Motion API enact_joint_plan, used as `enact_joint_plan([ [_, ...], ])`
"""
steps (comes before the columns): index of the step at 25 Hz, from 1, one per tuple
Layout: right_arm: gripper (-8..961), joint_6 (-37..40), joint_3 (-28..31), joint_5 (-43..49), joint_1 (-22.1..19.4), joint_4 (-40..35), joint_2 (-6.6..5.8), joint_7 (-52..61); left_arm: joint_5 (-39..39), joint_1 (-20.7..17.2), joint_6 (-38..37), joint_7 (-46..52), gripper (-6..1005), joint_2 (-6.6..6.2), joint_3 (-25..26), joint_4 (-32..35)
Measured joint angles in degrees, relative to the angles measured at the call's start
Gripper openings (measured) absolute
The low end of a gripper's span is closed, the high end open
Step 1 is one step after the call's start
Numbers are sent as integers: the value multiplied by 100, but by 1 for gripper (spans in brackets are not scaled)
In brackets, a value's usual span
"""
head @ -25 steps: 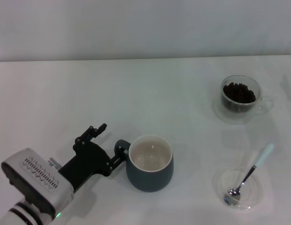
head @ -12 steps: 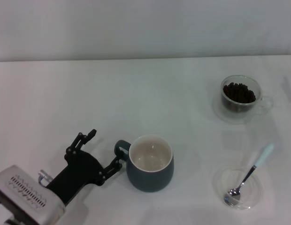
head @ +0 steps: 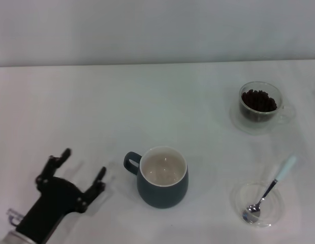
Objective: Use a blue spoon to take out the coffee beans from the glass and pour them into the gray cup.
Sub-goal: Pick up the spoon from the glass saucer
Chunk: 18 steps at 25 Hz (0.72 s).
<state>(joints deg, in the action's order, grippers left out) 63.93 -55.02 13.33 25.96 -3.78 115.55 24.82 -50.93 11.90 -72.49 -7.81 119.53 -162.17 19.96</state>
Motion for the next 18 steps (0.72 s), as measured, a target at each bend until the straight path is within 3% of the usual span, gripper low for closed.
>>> enact_joint_plan([
  [4, 868, -24, -35, 24, -216, -13, -69, 1001, -265, -206, -459, 40, 883, 0, 3, -4],
  [7, 867, -37, -392, 227, -573, -168, -275, 2372, -783, -322, -725, 134, 883, 2, 0, -6],
  [11, 867, 14, -1203, 1096, -1004, -325, -837, 4585, -1747, -371, -1032, 495, 883, -8, 2, -113],
  [15, 866, 406, -1858, 2300, -1145, -324, -1411, 6344, -1970, -334, -1124, 627, 883, -15, 1, -251],
  [18, 857, 901, -2106, 3366, -1107, -264, -1731, 7136, -2343, -154, -1300, 748, 883, -24, 0, -541],
])
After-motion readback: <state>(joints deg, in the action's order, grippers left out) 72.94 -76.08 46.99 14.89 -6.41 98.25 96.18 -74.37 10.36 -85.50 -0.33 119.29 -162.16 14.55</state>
